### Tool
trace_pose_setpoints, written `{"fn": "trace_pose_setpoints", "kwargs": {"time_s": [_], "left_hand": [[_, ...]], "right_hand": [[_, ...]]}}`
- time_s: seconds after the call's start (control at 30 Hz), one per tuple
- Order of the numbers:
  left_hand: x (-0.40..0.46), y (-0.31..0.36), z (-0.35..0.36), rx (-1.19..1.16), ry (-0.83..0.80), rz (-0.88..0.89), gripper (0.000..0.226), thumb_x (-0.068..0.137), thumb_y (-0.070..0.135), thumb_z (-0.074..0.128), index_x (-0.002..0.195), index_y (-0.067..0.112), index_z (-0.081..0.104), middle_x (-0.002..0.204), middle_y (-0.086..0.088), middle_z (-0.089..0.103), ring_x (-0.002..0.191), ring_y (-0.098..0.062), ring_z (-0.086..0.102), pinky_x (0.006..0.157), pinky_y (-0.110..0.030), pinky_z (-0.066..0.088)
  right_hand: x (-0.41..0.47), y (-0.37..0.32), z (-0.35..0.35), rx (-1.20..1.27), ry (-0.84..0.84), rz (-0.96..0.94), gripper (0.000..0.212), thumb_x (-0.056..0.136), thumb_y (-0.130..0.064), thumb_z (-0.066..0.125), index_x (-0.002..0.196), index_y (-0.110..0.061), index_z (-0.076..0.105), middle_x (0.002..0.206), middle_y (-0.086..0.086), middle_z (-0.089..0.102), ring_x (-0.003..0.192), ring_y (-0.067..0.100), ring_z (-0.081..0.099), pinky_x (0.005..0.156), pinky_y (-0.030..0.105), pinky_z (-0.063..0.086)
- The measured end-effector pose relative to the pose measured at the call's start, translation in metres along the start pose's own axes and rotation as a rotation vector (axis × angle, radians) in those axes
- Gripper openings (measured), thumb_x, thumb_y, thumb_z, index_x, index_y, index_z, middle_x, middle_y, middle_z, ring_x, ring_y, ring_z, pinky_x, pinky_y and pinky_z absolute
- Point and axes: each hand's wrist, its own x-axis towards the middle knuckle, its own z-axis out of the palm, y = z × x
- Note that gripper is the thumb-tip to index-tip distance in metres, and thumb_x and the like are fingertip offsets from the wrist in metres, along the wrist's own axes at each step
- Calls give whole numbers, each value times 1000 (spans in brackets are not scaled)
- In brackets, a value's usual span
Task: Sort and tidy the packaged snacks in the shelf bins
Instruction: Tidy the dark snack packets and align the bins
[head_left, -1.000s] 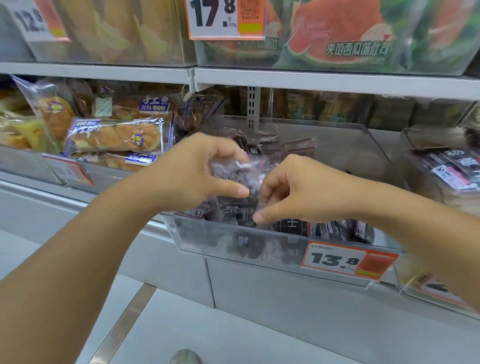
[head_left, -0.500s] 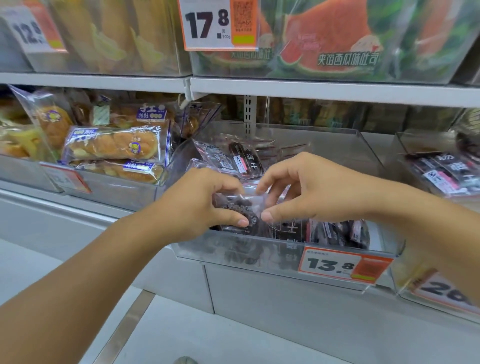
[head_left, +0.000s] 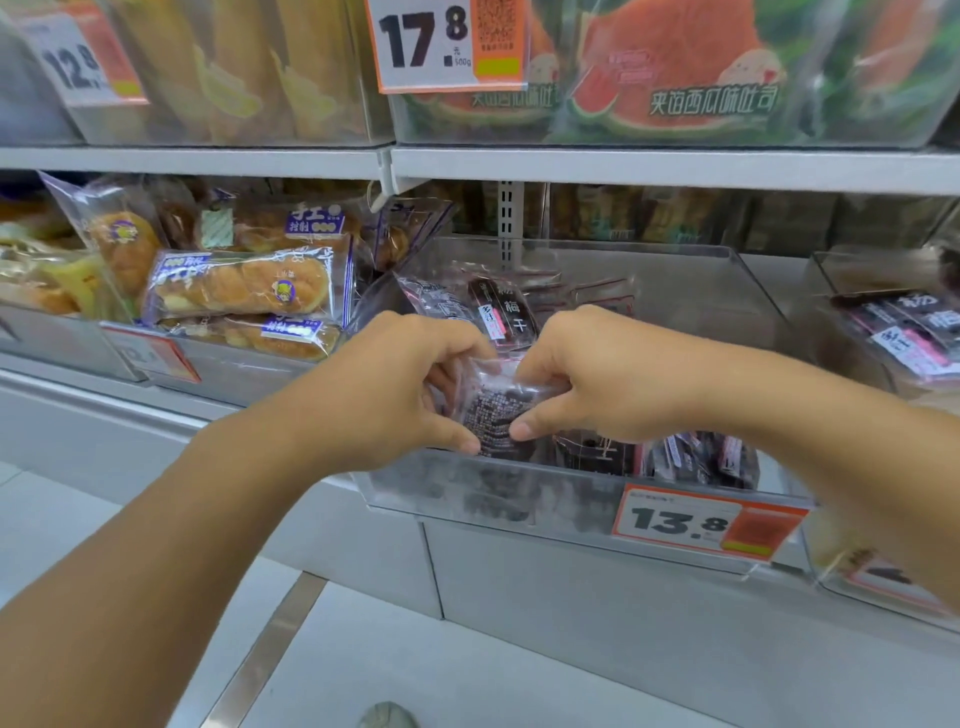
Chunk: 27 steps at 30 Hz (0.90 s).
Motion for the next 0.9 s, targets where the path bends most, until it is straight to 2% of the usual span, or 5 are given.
{"fn": "trace_pose_setpoints", "kwargs": {"time_s": [0.17,0.43,0.57,0.7,0.9], "left_hand": [[8,-4,15,30,56,-65,42,58,32,96,80,17,63,68,4,69,71,-12,67,71,-40,56],[17,-4,15,136,-60,-15,39,66,28,92,78,10,59,66,-2,56,62,-16,47,61,-36,45],[19,-8,18,131,-100,-5,39,70,28,88,98,13,65,80,-1,64,72,-18,56,66,-34,46],[16,-13,20,-43,-43,-87,44,65,15,92,89,26,56,72,5,65,60,-4,61,57,-21,47],[13,-6,16,-254,-188,-118,55,74,9,87,113,25,52,76,7,76,73,-8,74,79,-35,61]], "right_hand": [[7,-8,4,-94,-17,-31,50,87,-44,73,66,-8,46,59,4,37,54,18,30,54,35,25],[19,-13,4,-190,-76,-51,45,82,-41,79,64,-11,52,51,1,39,50,17,38,50,34,30],[23,-13,8,-196,-70,-63,37,82,-40,79,69,-11,59,53,0,41,52,15,41,47,30,29],[16,-9,15,-111,-49,-31,50,81,-44,79,61,-16,43,54,-1,36,50,15,33,46,29,24],[7,0,-18,-160,-46,1,59,79,-45,80,58,-12,36,51,-1,27,48,15,24,49,32,20]]}}
